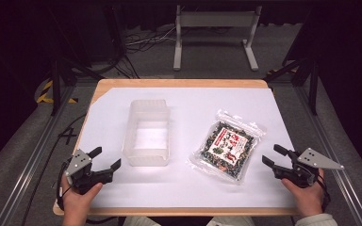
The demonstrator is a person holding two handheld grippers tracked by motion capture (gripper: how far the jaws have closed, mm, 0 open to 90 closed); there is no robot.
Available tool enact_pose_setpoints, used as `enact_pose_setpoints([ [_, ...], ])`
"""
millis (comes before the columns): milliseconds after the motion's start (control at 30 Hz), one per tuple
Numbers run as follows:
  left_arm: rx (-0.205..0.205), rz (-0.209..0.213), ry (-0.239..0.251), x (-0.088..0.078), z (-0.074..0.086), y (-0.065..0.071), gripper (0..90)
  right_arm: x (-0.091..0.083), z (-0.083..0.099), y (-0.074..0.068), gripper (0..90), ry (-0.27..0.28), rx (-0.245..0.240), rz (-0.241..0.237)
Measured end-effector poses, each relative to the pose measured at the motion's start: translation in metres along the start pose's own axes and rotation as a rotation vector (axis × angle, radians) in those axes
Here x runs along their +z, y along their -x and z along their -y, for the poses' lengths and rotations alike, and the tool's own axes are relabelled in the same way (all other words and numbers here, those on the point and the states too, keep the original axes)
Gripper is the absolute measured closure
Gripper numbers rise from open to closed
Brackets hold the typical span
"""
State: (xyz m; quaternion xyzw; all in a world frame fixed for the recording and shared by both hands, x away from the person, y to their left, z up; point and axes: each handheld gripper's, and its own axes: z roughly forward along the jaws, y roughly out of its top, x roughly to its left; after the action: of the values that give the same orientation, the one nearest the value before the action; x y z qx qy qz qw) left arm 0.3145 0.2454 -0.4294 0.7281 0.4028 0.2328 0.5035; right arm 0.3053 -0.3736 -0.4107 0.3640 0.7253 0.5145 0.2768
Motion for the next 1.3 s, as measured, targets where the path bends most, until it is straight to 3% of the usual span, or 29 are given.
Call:
enact_pose_setpoints([
  [333, 0.002, 0.019, -0.003, 0.001, 0.000, 0.004, 14.7, 0.009, -0.008, 0.004, 33.7, -0.029, 0.000, 0.018],
  [400, 0.000, 0.014, -0.005, 0.001, 0.000, 0.002, 14.7, 0.011, -0.013, 0.006, 34.0, -0.042, -0.015, 0.056],
  [500, 0.004, 0.011, -0.006, 0.000, 0.000, 0.002, 14.7, 0.016, -0.021, 0.013, 34.0, -0.049, -0.018, 0.066],
  [667, 0.002, 0.006, -0.003, -0.001, 0.000, 0.002, 14.8, 0.026, -0.030, 0.020, 32.6, -0.038, -0.030, 0.048],
  [767, 0.002, 0.010, -0.002, -0.002, 0.000, 0.002, 14.9, 0.033, -0.036, 0.023, 32.6, -0.078, -0.012, 0.022],
  [900, 0.010, 0.012, -0.002, -0.001, 0.000, 0.002, 15.2, 0.038, -0.042, 0.025, 31.3, -0.082, -0.022, 0.017],
  [1300, 0.006, 0.004, -0.002, -0.002, 0.000, 0.003, 15.4, 0.048, -0.059, 0.047, 26.8, -0.013, 0.053, 0.030],
])
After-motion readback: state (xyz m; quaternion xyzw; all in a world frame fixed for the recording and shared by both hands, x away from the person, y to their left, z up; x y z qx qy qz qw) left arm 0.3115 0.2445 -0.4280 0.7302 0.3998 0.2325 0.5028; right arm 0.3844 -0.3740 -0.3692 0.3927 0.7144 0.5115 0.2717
